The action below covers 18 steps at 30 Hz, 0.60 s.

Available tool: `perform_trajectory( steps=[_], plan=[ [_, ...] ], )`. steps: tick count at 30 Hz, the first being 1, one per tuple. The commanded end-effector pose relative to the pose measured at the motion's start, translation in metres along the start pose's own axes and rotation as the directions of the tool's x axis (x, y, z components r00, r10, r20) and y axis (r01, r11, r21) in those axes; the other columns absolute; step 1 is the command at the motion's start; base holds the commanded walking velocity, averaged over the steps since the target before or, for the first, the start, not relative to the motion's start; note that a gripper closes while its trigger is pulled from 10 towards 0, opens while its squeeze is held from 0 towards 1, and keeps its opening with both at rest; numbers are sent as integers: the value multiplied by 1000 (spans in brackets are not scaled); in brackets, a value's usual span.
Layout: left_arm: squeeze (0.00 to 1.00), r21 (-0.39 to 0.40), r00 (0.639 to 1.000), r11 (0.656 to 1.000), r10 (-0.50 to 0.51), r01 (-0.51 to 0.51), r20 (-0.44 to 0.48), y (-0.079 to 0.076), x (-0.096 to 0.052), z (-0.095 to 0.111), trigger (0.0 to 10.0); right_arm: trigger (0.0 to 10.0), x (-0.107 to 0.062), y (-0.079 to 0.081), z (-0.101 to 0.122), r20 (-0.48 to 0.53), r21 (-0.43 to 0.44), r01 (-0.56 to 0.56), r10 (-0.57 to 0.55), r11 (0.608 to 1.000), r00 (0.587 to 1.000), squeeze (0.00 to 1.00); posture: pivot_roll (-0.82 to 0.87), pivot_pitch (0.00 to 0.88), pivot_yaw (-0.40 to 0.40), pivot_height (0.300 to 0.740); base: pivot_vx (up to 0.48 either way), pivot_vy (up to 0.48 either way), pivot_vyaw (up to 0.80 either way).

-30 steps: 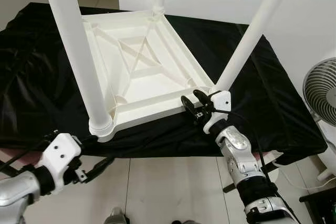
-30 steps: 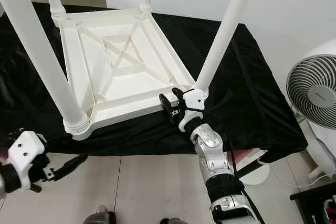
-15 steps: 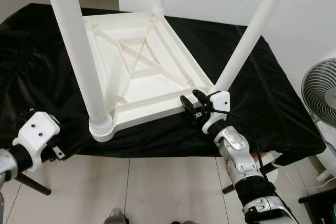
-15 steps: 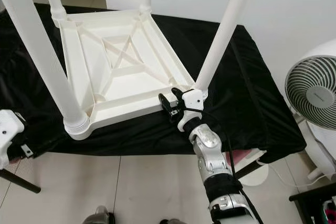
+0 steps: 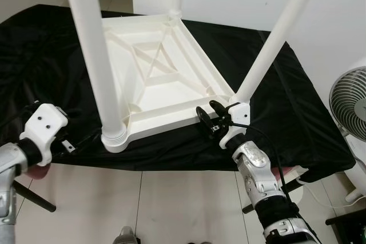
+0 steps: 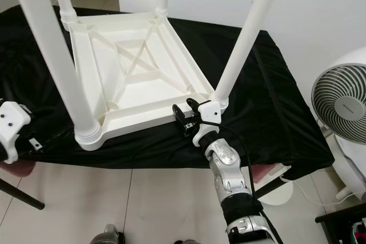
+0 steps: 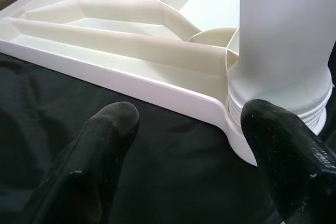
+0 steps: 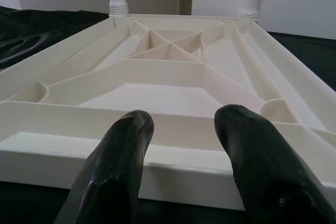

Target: Building children table

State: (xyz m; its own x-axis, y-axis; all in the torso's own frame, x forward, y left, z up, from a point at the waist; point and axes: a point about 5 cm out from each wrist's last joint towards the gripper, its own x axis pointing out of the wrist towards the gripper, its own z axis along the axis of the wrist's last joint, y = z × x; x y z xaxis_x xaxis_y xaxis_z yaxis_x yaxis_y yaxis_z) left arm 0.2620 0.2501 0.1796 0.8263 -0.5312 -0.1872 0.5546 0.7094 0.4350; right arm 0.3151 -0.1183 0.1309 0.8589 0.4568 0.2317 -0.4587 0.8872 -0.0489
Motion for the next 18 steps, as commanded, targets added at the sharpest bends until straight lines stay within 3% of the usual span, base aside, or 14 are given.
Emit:
perform_trajectory(
  steps=[1, 5, 9, 18],
  plan=[
    [0, -27, 942, 941, 336, -336, -13, 8, 8, -1, 10000, 10000, -5, -3, -2, -15, -13, 16, -16, 1000, 1000, 0, 219, 76, -83, 740, 0, 0, 0],
    [0, -71, 943, 942, 331, -329, 17, 0, 15, 3, 10000, 10000, -9, -4, -2, -17, -11, 26, -26, 1000, 1000, 0, 207, 84, -81, 740, 0, 0, 0],
    [0, -73, 943, 942, 330, -327, 29, 1, 17, 6, 10000, 10000, -11, -4, -3, -20, -10, 30, -30, 999, 999, 0, 205, 79, -76, 740, 0, 0, 0],
    [0, 1, 942, 942, 335, -335, 7, 14, 16, -3, 10000, 10000, -10, -8, 0, -14, -23, 37, -37, 999, 999, 0, 202, 77, -82, 740, 0, 0, 0]
  ],
)
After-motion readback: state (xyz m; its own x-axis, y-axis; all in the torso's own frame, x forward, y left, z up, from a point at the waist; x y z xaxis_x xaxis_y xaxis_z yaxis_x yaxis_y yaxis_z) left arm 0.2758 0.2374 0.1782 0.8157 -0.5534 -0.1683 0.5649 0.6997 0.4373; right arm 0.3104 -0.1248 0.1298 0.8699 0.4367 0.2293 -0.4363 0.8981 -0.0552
